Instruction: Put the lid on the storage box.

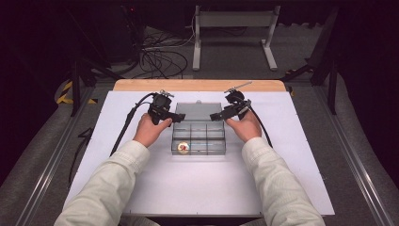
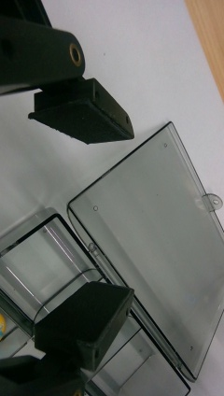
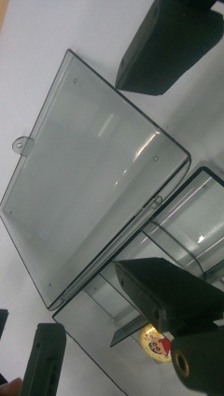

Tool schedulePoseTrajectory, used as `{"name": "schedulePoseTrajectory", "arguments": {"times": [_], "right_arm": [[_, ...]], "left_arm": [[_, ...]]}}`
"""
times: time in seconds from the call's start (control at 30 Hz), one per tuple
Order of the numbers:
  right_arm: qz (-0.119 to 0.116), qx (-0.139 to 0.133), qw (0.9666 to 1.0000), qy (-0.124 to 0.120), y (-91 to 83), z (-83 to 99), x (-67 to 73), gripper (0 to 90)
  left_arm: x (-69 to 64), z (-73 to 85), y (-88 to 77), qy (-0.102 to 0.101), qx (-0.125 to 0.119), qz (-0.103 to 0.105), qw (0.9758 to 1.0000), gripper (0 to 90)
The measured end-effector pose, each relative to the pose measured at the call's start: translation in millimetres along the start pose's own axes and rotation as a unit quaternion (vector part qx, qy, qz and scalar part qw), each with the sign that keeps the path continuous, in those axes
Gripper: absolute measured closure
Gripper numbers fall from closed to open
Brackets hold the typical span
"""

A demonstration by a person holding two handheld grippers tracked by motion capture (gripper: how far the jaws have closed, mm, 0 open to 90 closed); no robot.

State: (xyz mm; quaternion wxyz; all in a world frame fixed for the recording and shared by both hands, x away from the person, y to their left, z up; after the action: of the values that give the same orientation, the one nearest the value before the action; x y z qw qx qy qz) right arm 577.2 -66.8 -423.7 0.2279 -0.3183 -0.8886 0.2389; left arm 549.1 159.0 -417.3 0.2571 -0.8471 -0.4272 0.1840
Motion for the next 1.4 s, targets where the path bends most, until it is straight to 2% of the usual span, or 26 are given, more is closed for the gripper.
{"name": "schedulePoseTrajectory", "arguments": {"times": [0.2,0.3,0.47,0.57,0.77,0.9,0.97,1.4], "right_arm": [[-0.008,0.009,0.9999,0.012,5.6,4.1,0.5,9.9],[-0.010,0.014,0.9997,0.015,7.8,6.4,-0.3,9.0],[-0.014,0.022,0.9994,0.021,10.5,9.2,-0.5,8.4],[-0.014,0.027,0.9993,0.022,11.7,10.7,-1.0,8.1],[-0.012,0.038,0.9988,0.027,14.9,14.6,-2.0,7.4],[-0.008,0.049,0.9984,0.029,17.0,17.6,-2.9,7.4],[-0.007,0.053,0.9982,0.029,17.5,18.7,-3.5,7.4],[-0.012,0.064,0.9972,0.037,20.7,21.9,-3.3,8.2]], "left_arm": [[0.6,2.7,5.4,-0.017,0.008,0.001,0.9998,21.8],[-0.4,3.5,7.8,-0.025,0.008,0.010,0.9996,21.8],[-2.6,6.6,11.5,-0.026,0.018,0.012,0.9994,21.8],[-3.7,7.8,11.9,-0.034,0.025,0.019,0.9989,21.7],[-0.9,9.8,15.1,-0.040,0.031,0.014,0.9986,21.3],[-0.9,13.3,18.1,-0.061,0.047,0.025,0.9967,21.1],[-1.2,14.3,19.2,-0.066,0.051,0.024,0.9962,21.1],[-3.3,15.6,23.8,-0.079,0.054,0.034,0.9948,20.8]]}}
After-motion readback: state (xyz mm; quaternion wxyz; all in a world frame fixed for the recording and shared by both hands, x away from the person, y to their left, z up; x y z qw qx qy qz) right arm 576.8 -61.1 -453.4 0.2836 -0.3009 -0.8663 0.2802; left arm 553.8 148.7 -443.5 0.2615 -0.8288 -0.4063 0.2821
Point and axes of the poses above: each handheld gripper's, and its own axes: y roughly forward along the jaws, z roughly out of its underside, x roughly to its left, the point moved 6 cm from there along y, roughly forward along the jaws, and after that the axes turned 11 degrees about -x, right-handed, at the moved point
